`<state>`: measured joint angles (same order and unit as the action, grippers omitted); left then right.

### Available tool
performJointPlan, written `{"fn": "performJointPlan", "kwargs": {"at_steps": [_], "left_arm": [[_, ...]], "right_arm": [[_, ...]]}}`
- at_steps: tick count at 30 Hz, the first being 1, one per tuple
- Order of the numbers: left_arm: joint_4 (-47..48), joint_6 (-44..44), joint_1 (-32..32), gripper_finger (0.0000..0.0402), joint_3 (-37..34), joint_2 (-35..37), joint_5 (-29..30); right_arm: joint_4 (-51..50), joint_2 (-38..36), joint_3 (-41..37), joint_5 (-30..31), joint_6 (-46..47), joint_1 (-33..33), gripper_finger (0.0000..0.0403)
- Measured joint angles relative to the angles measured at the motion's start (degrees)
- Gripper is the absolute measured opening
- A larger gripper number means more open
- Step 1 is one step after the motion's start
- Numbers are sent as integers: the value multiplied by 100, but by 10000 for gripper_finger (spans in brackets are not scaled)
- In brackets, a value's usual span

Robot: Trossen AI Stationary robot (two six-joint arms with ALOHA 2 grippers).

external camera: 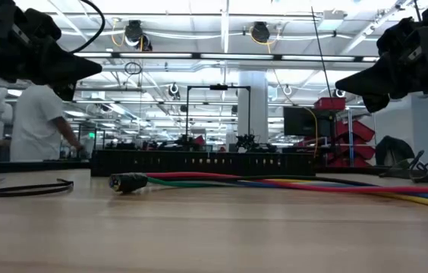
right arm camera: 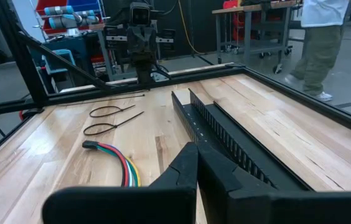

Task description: Ziptie cables

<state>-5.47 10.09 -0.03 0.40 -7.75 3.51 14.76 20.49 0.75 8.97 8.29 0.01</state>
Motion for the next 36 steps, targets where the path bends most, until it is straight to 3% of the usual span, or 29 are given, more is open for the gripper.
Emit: {"fn": "performJointPlan", "kwargs": {"at_steps": [21, 24, 30, 36], "left_arm": [[-6, 0, 1, 0, -2, 2, 5], [-186, 0, 2, 0, -1, 2, 446], [-451, 3, 2, 0, 0, 2, 739], [-880, 107, 0, 0, 0, 2, 868]], "right_arm": [[362, -1, 0, -18, 4, 15, 0], [664, 0, 0, 11, 50, 28, 0], [417, 129, 2, -10, 1213, 147, 0], [533, 282, -2, -602, 1838, 15, 0]]}}
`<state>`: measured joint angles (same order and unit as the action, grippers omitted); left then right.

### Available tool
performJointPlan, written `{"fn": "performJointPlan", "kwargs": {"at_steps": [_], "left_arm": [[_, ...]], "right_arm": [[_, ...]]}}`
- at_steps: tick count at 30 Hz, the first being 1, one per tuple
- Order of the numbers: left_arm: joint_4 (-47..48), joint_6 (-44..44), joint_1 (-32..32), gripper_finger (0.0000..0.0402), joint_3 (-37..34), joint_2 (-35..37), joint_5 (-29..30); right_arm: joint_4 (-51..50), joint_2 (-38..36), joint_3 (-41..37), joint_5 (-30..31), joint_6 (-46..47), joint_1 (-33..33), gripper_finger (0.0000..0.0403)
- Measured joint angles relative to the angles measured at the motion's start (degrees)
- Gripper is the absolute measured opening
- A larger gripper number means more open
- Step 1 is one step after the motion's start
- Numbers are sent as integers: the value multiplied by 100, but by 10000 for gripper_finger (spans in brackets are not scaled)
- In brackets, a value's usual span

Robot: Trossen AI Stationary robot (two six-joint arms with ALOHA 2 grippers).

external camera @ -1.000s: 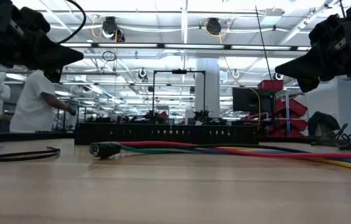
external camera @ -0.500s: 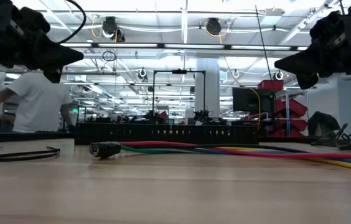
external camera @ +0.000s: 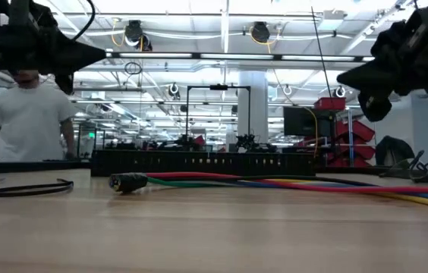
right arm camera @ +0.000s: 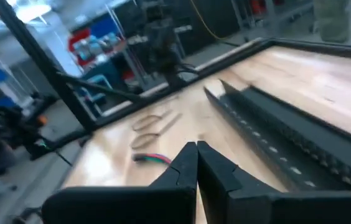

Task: Ziptie cables
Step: Wrap the cable wire using a zip tie

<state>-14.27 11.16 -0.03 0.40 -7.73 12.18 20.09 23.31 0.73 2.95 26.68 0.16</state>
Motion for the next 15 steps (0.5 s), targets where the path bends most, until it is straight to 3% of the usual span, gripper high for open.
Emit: {"fn": "performJointPlan", "kwargs": {"at_steps": [3, 8, 15], "left_arm": [[-85, 548, 6, 0, 0, -38, 288], [212, -123, 1, 0, 0, -42, 111], [227, -105, 2, 0, 0, -50, 148]], "right_arm": [[413, 0, 0, 156, -132, 22, 0], [704, 5, 7, 394, -655, 155, 0], [14, 534, 107, -177, -411, -18, 0]]}}
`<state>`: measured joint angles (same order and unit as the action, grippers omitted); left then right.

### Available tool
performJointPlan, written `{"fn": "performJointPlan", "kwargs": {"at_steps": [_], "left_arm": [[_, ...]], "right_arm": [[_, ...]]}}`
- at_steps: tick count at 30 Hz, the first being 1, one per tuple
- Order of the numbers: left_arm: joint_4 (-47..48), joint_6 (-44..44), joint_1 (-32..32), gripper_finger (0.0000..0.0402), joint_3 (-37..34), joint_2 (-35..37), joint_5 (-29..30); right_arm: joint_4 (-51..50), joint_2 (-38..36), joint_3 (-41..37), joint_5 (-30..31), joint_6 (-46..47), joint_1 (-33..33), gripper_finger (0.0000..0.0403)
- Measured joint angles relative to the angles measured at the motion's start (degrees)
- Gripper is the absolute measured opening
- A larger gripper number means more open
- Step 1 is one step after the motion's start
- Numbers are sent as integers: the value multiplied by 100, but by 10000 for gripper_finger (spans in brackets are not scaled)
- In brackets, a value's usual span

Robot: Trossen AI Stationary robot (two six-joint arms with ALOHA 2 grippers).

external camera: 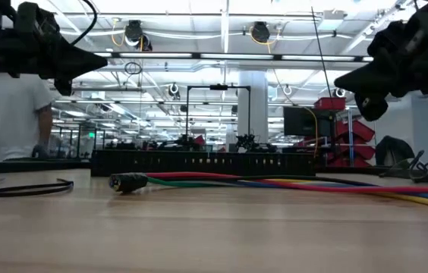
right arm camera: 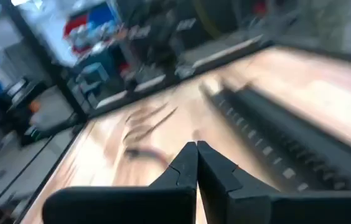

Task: Ziptie cables
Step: Wrap the cable wire using a zip tie

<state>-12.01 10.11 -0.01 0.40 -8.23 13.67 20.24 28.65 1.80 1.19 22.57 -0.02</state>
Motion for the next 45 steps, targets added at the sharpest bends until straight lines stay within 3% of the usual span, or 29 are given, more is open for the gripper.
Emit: {"fn": "performJointPlan", "kwargs": {"at_steps": [5, 9, 14, 19, 23, 26, 33, 41, 45], "left_arm": [[-123, 161, -1, 0, 0, -9, -84], [-120, 684, -2, 0, 0, -225, -674], [-333, 910, -3, 0, 0, -777, -684], [-1950, 758, -180, 3, 24, -1808, -1268], [-1706, 725, -272, 12, 347, -2537, -1048], [-1280, 856, -273, 13, 465, -2988, -1145], [-970, 1717, -556, 14, 463, -3460, -1729], [-845, 1774, -1019, 15, 476, -3517, -1633], [203, 1351, -1029, 15, 541, -3515, -1308]], "right_arm": [[-5, 647, 325, -8, -316, -246, 0], [-6, 1478, 976, -136, -840, -309, 18], [11, 3198, 2096, 26, -1596, -299, 72], [-103, 5019, 3292, -150, -1914, -167, 110], [-586, 6255, 4320, -771, -2132, -77, 121], [-693, 6948, 4877, -905, -2320, -76, 123], [-723, 8067, 5530, -1081, -2511, -291, 123], [-931, 8881, 6218, -994, -2763, -460, 123], [-972, 8927, 6511, -980, -2886, -460, 123]]}}
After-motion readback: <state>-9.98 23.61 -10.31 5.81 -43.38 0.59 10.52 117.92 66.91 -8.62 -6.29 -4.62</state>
